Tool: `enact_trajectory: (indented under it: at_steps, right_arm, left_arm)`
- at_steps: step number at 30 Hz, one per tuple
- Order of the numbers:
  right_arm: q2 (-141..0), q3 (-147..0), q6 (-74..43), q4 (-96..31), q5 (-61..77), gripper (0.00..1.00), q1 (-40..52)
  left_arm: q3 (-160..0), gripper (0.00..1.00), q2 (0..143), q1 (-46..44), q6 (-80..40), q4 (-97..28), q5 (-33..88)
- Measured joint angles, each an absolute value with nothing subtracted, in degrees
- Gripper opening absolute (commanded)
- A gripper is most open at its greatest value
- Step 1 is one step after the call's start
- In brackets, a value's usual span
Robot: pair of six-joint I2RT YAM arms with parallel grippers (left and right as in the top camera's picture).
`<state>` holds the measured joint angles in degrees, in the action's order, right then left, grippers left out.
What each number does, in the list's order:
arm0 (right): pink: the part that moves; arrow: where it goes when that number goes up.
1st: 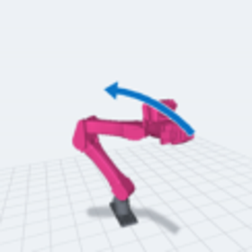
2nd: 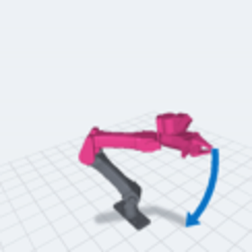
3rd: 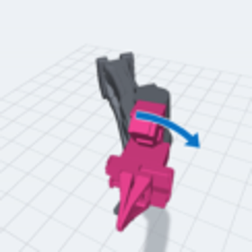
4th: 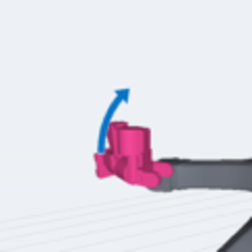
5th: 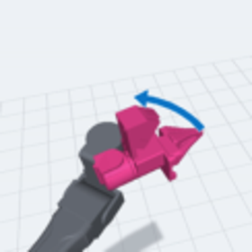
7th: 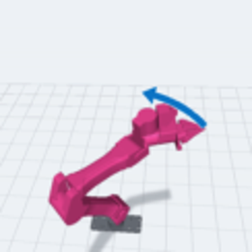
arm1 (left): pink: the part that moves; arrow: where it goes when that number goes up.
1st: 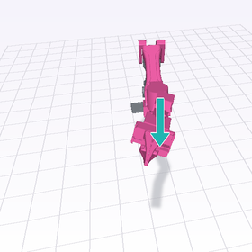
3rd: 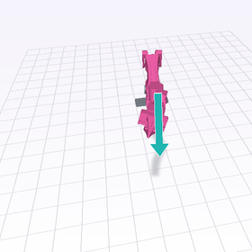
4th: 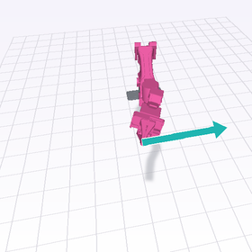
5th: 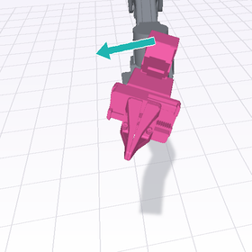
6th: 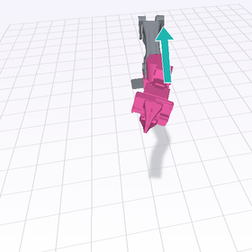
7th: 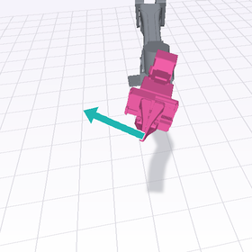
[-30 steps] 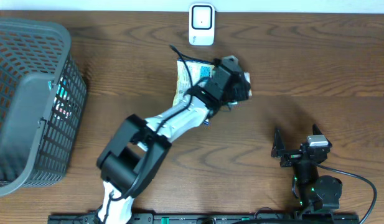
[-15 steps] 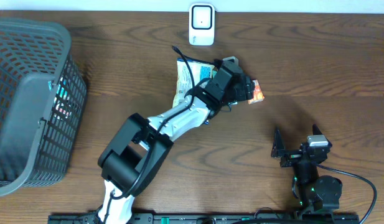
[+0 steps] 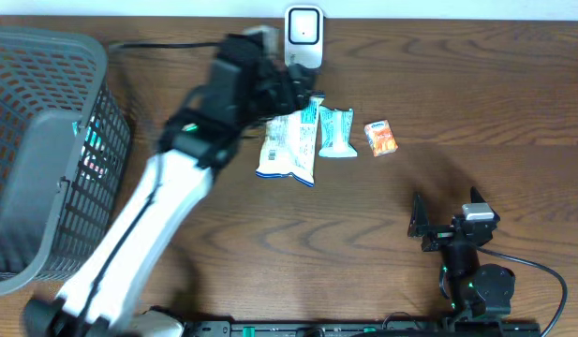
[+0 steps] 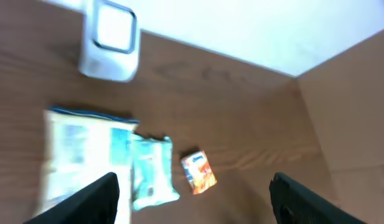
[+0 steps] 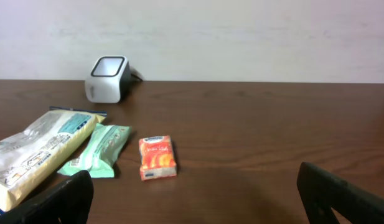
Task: Scan the item barcode
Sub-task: 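Return the left gripper into the grey basket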
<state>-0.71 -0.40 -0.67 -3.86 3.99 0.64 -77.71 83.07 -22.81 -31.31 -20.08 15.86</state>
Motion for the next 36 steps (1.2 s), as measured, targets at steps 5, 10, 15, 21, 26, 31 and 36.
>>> enact_trajectory:
  at_steps: [5, 10, 15, 21, 26, 31, 36]
  right_arm:
    - [-0.7, -0.4, -0.7, -3.9, 4.0, 0.99, 0.6]
    - [-0.7, -0.4, -0.7, -3.9, 4.0, 0.99, 0.6]
    - [-0.7, -0.4, -0.7, -3.9, 4.0, 0.99, 0.6]
    - [-0.7, -0.4, -0.7, -3.9, 4.0, 0.99, 0.6]
    - [-0.7, -0.4, -0.7, -3.9, 4.0, 0.99, 0.6]
    - [-0.7, -0.4, -0.7, -3.9, 4.0, 0.99, 0.6]
    - [-0.7, -0.4, -0.7, -3.9, 4.0, 0.99, 0.6]
  left_arm:
    - [-77.7, 0.77, 70.2, -12.0, -29.4, -27.8, 14.4]
    - [-77.7, 0.77, 59.9, 2.2, -29.4, -34.7, 9.2]
    - [-77.7, 0.78, 54.2, 17.2, -32.4, -38.5, 2.9]
    - [-78.9, 0.77, 56.0, 32.0, -36.4, -38.9, 7.3]
    - [-90.1, 0.81, 68.0, 40.0, -36.4, -45.4, 19.3]
    - [-107.0, 0.88, 84.9, 40.8, -30.1, -60.7, 24.0]
    - [-115.6, 0.89, 97.2, 38.4, -25.6, -67.1, 16.4]
